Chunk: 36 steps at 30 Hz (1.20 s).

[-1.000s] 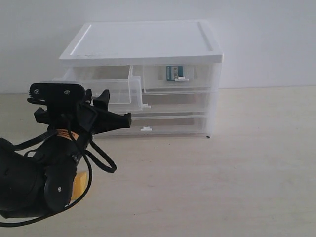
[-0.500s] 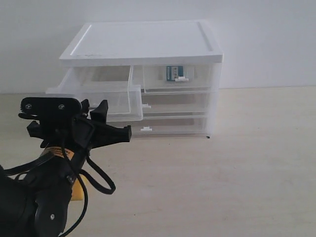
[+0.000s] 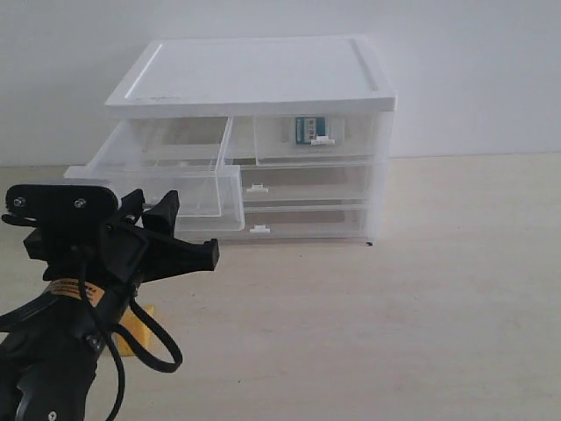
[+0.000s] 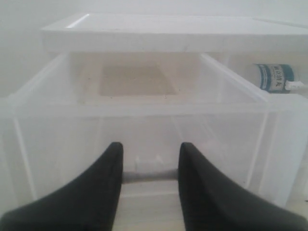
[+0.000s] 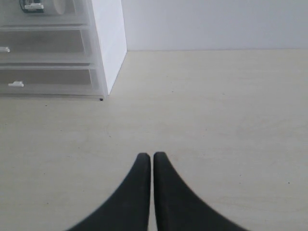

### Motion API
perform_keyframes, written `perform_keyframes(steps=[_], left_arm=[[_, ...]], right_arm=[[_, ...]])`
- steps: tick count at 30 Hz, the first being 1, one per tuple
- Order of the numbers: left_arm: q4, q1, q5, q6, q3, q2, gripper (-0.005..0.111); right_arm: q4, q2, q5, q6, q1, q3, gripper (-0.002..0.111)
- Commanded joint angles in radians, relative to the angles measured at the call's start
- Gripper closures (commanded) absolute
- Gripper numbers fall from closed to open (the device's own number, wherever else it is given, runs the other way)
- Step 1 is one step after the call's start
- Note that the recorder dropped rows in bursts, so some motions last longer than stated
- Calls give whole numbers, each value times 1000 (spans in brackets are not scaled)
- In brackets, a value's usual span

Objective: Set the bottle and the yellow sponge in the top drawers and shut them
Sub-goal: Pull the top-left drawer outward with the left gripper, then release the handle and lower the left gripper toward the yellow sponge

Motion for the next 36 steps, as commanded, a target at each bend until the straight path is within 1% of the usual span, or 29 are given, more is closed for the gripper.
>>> perform_keyframes(steps=[1,2,3,4,6,11,17,19,23,28,31,33,36], left_arm=[[38,-7,8,-6,8,-9,102],[40,-7,14,-6,8,-9,100],[40,-7,30,-6,8,-9,94],[52,-7,36,-6,8,-9,84],[59,-7,39,-10,8,-9,69],[122,-7,53,-13,8,-9,54],[80,-7,53,-13,8,-9,28],[72,-7,107,-13,8,-18,25],[72,-7,224,-13,8,-55,25],[72,-7,336,-13,8,-120,25],[62,-7,434,-10,8,-172,25],[38,-7,521,29,8,-209,25],[-28,-7,659,160,8,-277,25]], right_arm=[[-7,-5,-9,-1,-1,-1,108],[-7,-5,-9,-1,-1,-1,108],[-7,-5,-9,-1,-1,-1,108],[-7,-5,-9,-1,-1,-1,108],[-7,-5,-9,-1,-1,-1,108],[-7,-5,-9,-1,-1,-1,108],[-7,-5,-9,-1,-1,-1,108],[-7,-5,-9,-1,-1,-1,108],[-7,-5,-9,-1,-1,-1,108],[-7,-5,-9,-1,-1,-1,108],[-7,-5,-9,-1,-1,-1,108],[-7,-5,-9,-1,-1,-1,108],[-7,-5,-9,-1,-1,-1,108]])
